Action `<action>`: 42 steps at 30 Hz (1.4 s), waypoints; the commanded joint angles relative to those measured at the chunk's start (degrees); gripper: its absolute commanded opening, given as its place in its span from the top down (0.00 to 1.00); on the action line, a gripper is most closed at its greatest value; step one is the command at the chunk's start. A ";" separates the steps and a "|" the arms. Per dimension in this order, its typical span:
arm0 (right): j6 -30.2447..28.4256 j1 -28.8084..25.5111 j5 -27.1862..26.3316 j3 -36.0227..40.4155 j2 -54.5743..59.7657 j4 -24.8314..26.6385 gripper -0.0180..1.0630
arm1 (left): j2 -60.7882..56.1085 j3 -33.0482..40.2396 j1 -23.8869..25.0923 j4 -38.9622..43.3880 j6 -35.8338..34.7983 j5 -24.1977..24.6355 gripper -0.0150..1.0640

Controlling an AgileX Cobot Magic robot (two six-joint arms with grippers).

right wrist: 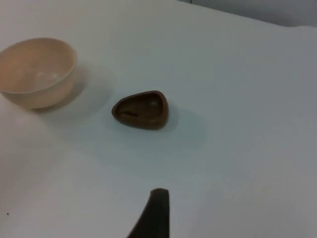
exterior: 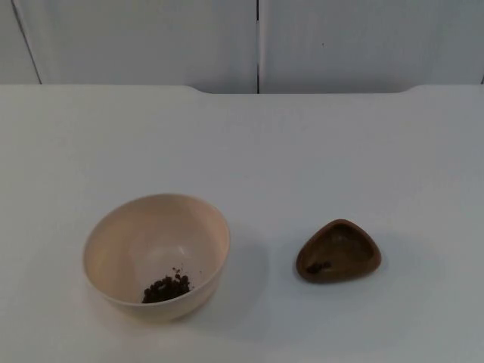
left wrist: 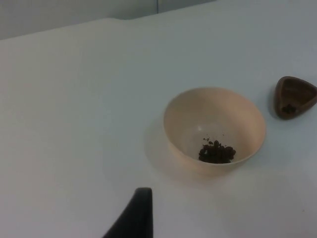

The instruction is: Pick up the bowl with the left hand and pour the coffee beans from the cup into the bowl with the right hand.

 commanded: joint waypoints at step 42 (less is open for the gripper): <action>-1.05 -0.09 -0.92 0.12 -0.22 -0.13 0.01 | -0.22 0.34 -0.01 0.14 0.95 0.18 0.01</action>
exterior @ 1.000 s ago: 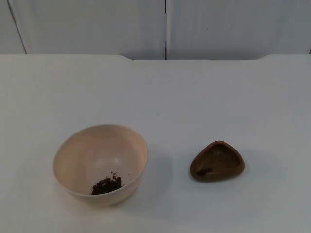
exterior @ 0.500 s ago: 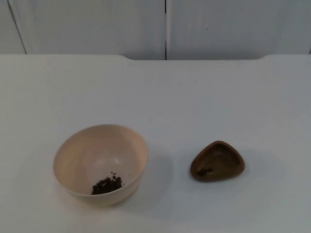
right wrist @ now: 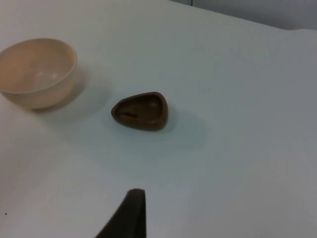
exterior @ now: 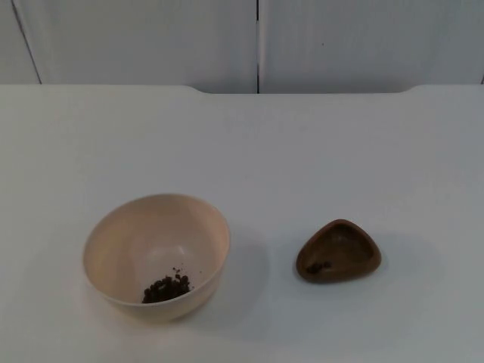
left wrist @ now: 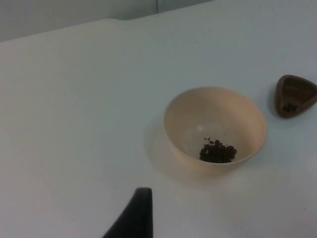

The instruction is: Pick up the bowl with the left hand and pour the coffee beans from the cup into the bowl with the right hand.

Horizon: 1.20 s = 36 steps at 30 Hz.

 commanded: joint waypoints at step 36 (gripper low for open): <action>-0.41 -0.20 -0.83 0.12 -0.22 -0.02 0.01 | -0.22 0.34 13.85 0.25 0.37 0.08 0.01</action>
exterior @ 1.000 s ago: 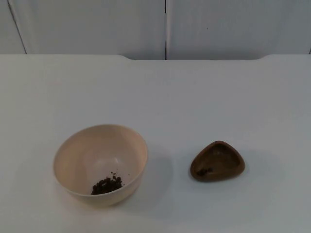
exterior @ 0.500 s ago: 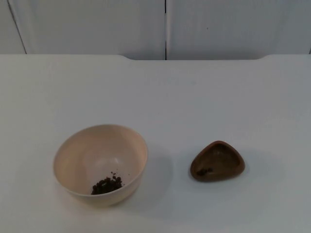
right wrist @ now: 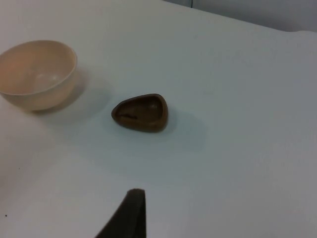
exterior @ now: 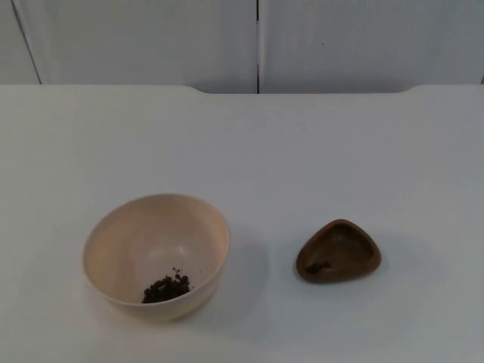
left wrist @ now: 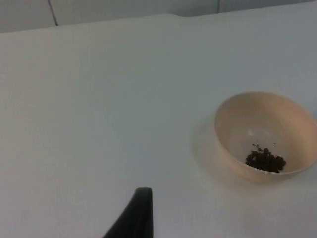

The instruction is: Pick up the bowl with the left hand and pour the coffee beans from the cup into the bowl with the right hand.

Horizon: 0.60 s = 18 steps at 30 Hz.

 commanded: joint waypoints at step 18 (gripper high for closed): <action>-0.41 -1.07 -0.61 0.12 -0.22 -0.02 0.01 | -0.22 0.34 11.00 0.25 0.37 0.08 0.01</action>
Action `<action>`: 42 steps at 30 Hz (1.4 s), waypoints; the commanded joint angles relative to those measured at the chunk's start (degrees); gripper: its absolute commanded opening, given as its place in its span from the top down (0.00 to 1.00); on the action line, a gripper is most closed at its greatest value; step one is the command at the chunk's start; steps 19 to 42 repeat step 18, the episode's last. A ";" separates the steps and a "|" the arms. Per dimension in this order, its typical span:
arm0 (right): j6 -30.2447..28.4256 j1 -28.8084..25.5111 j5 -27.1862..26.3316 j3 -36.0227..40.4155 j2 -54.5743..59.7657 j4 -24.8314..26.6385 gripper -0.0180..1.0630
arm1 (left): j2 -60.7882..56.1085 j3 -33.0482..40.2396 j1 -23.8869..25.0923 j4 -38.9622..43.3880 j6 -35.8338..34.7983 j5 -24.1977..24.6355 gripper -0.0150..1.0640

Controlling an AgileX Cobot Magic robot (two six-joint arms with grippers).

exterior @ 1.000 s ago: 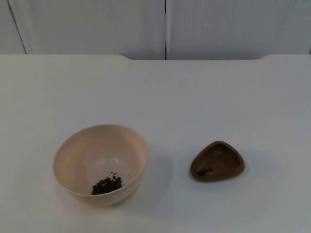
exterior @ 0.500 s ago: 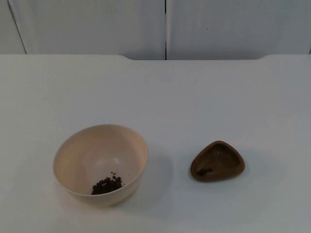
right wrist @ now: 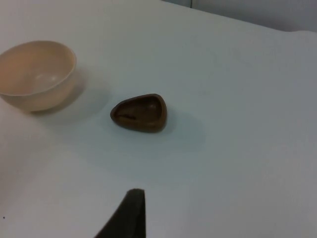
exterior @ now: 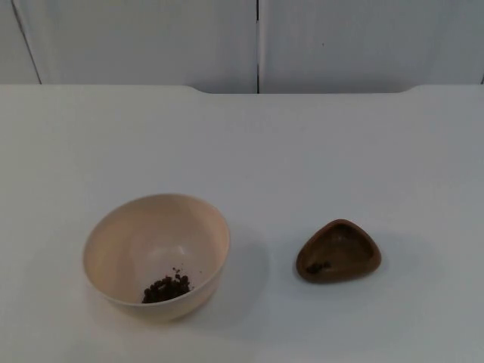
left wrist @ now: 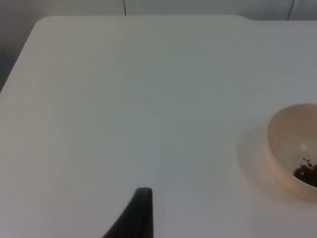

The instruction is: Pick up the bowl with the left hand and pour the coffee beans from the cup into the bowl with the right hand.

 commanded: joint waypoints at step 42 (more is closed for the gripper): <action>-0.41 -24.74 -0.50 0.12 -0.22 -0.02 0.01 | -0.22 0.34 0.20 0.36 0.37 0.08 0.01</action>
